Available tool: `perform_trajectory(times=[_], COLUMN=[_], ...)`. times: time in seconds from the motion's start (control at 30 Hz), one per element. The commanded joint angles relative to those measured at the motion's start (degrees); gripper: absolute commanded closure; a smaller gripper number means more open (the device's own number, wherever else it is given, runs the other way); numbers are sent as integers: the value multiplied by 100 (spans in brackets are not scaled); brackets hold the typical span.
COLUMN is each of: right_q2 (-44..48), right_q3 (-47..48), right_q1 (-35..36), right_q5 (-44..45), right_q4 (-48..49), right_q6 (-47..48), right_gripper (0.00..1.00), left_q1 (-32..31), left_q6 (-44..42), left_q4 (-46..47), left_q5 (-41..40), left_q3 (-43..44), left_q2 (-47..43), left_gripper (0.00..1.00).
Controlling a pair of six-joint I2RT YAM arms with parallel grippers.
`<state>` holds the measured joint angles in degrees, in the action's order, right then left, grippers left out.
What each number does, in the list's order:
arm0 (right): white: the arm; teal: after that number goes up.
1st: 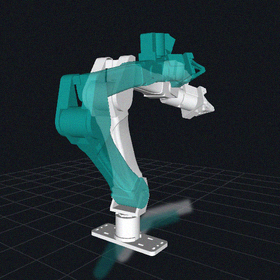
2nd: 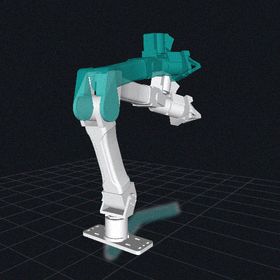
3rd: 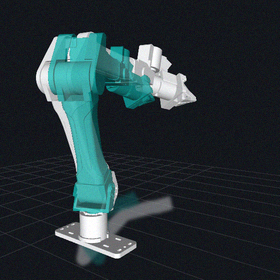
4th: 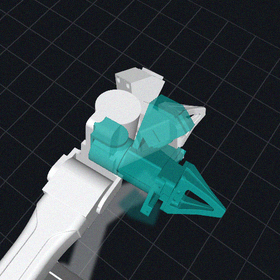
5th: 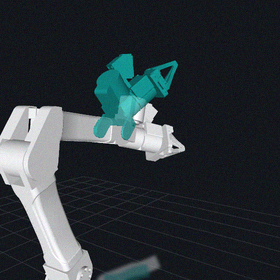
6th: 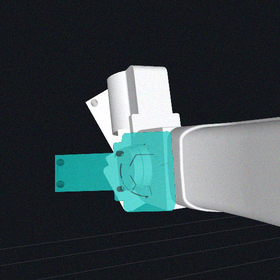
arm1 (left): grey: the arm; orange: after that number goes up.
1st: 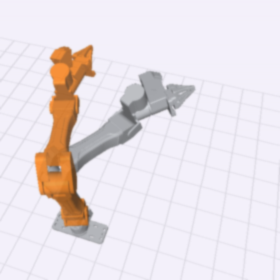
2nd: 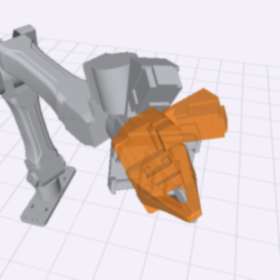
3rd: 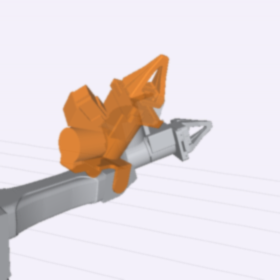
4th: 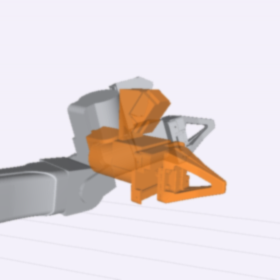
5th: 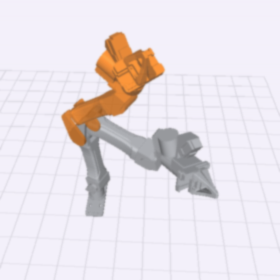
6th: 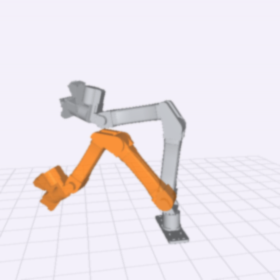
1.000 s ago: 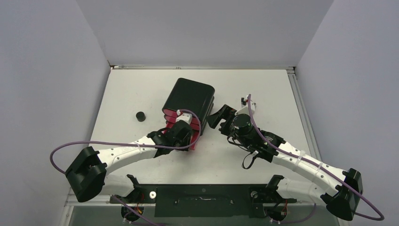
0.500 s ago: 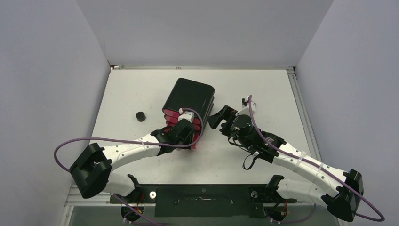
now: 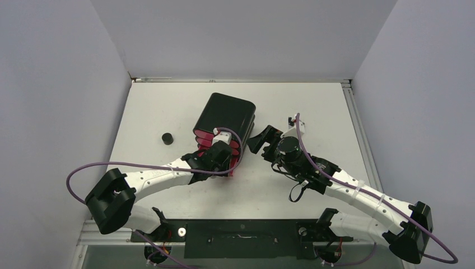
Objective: Organize the makeup
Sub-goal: Place the makeup in the drawer.
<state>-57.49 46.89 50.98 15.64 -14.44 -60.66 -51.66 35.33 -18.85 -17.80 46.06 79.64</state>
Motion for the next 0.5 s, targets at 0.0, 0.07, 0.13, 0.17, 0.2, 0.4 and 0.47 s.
perform_trajectory(times=[0.0, 0.07, 0.13, 0.17, 0.2, 0.4, 0.47], right_q2=[67, 63, 54, 54, 56, 53, 54], right_q3=[-12, -14, -22, -29, -35, -43, -56], right_q1=[-34, -32, -28, -34, -31, -42, -38], right_q5=[118, 109, 102, 106, 108, 113, 104], right_q4=[58, 55, 60, 58, 56, 61, 68], right_q6=[27, 24, 21, 20, 9, 19, 11], right_gripper=[18, 18, 18, 18, 18, 18, 18], left_q1=[6, 7, -6, -9, -7, -13, -12], left_q6=[-76, -90, -75, -74, -82, -66, -66], left_q4=[561, 639, 709, 759, 801, 845, 850], left_q5=[-289, -271, -276, -268, -254, -264, -268], left_q3=[122, 114, 97, 76, 52, -49, -78], left_q2=[2, 94, 168, 175, 176, 56, -21], left_gripper=[76, 74, 74, 73, 71, 57, 55])
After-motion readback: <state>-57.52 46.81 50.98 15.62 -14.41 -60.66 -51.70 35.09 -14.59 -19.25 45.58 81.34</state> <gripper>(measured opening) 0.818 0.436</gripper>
